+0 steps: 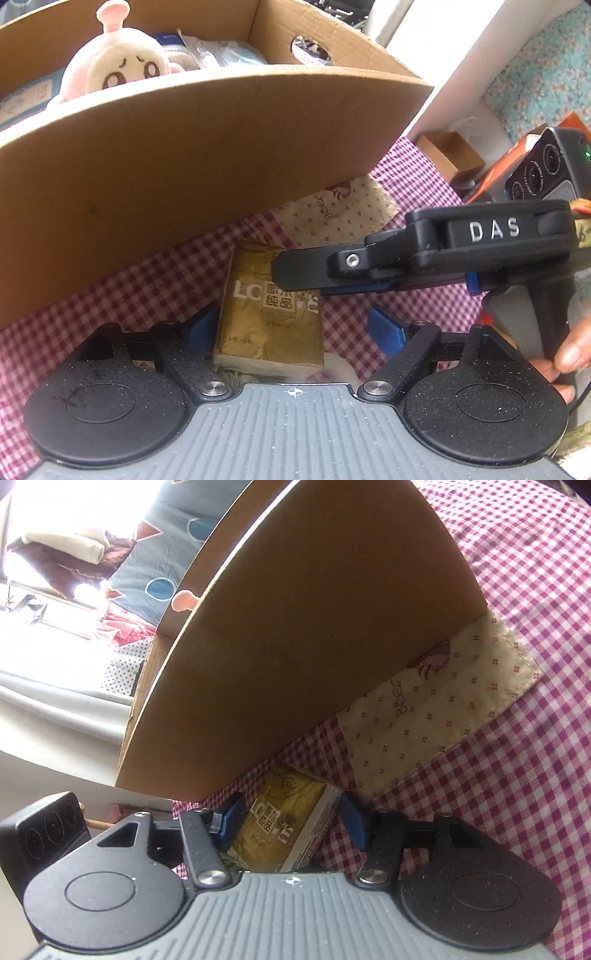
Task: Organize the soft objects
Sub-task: 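Adjust the grip on the tissue pack and raise it above the box, then lower the tissue pack into the box beside the plush toy and release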
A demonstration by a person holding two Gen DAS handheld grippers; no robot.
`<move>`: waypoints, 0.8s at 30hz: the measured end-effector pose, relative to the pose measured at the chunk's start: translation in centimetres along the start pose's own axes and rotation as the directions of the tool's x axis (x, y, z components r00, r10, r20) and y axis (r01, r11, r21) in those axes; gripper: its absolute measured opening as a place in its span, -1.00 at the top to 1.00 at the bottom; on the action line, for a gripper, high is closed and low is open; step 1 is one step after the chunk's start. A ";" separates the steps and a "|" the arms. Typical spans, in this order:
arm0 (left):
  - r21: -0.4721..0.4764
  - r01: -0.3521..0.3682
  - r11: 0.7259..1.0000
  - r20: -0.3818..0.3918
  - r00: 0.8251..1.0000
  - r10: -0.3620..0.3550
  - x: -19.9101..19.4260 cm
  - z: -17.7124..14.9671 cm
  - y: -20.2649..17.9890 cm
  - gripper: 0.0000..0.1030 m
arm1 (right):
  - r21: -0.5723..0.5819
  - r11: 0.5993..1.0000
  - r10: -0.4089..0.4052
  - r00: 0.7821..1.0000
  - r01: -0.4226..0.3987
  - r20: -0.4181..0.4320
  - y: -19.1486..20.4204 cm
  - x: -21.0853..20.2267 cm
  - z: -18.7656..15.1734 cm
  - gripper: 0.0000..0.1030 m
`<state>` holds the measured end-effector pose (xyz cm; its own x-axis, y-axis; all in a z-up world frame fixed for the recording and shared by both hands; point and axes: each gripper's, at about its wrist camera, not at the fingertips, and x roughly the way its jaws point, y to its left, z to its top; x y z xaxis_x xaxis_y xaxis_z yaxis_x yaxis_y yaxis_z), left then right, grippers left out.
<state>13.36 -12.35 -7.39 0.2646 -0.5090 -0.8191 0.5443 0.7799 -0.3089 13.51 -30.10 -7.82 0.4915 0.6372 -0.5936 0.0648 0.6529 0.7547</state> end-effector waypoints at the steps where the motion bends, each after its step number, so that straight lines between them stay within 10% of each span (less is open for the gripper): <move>1: -0.008 0.006 1.000 -0.003 1.000 -0.006 0.1 0.0 0.1 -0.65 | -0.018 1.000 -0.011 1.000 0.011 0.007 0.3 0.0 -0.1 -0.05; 13: -0.011 0.036 0.999 0.122 0.992 -0.034 -4.9 -0.2 -1.6 -0.66 | -0.169 0.986 0.029 0.992 -0.008 0.120 5.4 -3.9 -1.4 0.15; 24: 0.104 0.029 0.994 0.311 0.949 -0.060 -12.3 2.5 -4.4 -0.72 | -0.402 0.916 0.108 0.962 0.001 0.249 13.6 -8.7 2.4 0.15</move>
<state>9.69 -10.43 5.29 0.4660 -0.6428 -0.6080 0.6317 0.7229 -0.2801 12.19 -27.78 8.25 0.6967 0.5817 -0.4199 -0.2888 0.7632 0.5780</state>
